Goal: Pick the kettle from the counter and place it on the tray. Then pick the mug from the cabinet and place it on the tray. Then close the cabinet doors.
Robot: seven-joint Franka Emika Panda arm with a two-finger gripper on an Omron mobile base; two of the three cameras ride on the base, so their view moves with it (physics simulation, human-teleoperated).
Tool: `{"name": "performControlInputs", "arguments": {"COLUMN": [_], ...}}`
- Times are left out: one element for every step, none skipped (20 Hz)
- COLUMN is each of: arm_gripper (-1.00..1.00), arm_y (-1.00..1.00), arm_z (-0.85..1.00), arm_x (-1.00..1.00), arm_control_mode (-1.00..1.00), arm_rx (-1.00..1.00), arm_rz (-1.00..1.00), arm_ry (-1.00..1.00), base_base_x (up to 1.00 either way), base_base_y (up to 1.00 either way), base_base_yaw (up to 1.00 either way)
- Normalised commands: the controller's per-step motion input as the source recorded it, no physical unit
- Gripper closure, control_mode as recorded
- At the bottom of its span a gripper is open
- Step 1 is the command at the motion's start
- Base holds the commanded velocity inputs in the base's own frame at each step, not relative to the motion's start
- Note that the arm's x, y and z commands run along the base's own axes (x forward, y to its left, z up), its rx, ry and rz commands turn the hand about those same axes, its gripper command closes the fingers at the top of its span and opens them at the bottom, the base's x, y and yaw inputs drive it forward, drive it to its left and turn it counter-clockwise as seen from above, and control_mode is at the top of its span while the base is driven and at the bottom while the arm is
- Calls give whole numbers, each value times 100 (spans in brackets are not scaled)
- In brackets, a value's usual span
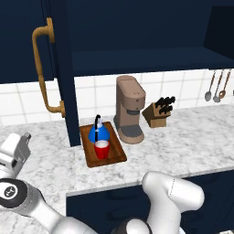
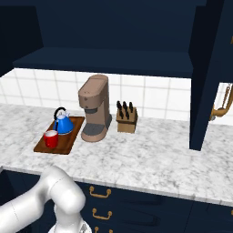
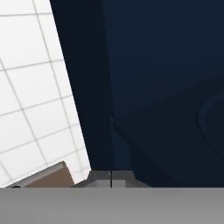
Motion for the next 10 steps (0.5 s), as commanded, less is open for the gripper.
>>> {"name": "performControlInputs", "arguments": {"arm_gripper": [100,100,100,100,100,100,100,100,100,100], "arm_y": [13,16,11,10,3,0,0,0,0,0], "arm_z": [19,18,18,21,23,24,27,27,28,30], "arm_x": [21,24,24,22,12,0,0,0,-6,-3], "arm_control_mode": [-100,-100,-100,-100,-100,-100,-100,-100,-100,-100], "arm_rx": [0,0,0,0,0,0,0,0,0,0], "arm_rz": [10,11,11,10,9,7,5,1,0,0], "arm_ry": [-7,-8,-7,-7,-9,-13,-15,-18,-28,-26], "base_base_x": [0,0,0,0,0,0,0,0,0,0], "base_base_y": [0,0,0,0,0,0,0,0,0,0], "base_base_yaw": [0,0,0,0,0,0,0,0,0,0]}}
